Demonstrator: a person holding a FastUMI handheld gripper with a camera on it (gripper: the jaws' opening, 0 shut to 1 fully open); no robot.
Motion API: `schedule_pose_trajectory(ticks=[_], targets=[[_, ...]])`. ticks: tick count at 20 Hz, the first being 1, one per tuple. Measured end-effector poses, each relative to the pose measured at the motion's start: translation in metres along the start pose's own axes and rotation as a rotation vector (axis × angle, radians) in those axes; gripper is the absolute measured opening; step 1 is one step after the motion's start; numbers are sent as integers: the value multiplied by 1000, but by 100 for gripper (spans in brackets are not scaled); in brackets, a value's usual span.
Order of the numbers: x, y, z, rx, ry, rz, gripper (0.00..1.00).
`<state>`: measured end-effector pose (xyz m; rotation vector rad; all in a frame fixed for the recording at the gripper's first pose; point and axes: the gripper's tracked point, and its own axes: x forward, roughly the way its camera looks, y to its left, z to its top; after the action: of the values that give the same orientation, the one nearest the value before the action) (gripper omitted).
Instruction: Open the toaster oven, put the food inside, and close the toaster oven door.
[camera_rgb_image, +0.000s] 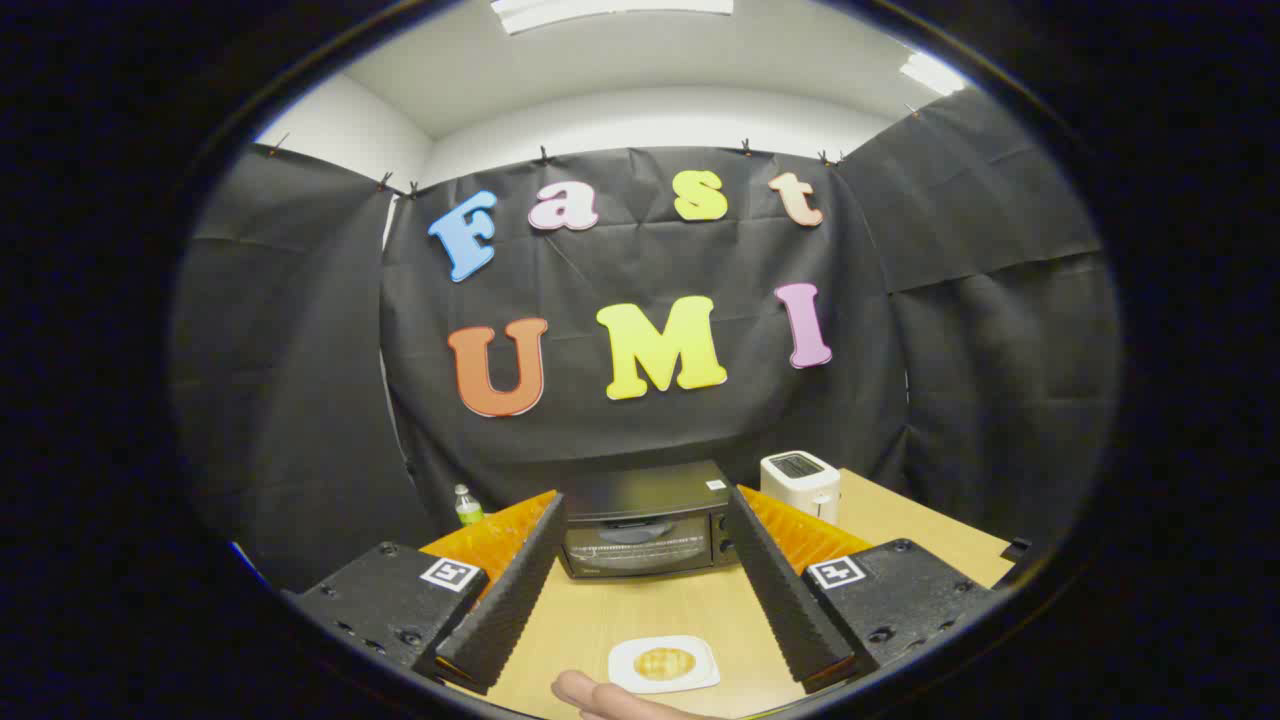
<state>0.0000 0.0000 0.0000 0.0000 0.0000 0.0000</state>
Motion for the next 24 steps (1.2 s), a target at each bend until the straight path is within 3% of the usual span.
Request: schedule_pose_trajectory(ticks=[17, 24], targets=[[10, 1, -17, -26, 23, 19, 100], [46, -9, -48, -36, 64, -11, 100]])
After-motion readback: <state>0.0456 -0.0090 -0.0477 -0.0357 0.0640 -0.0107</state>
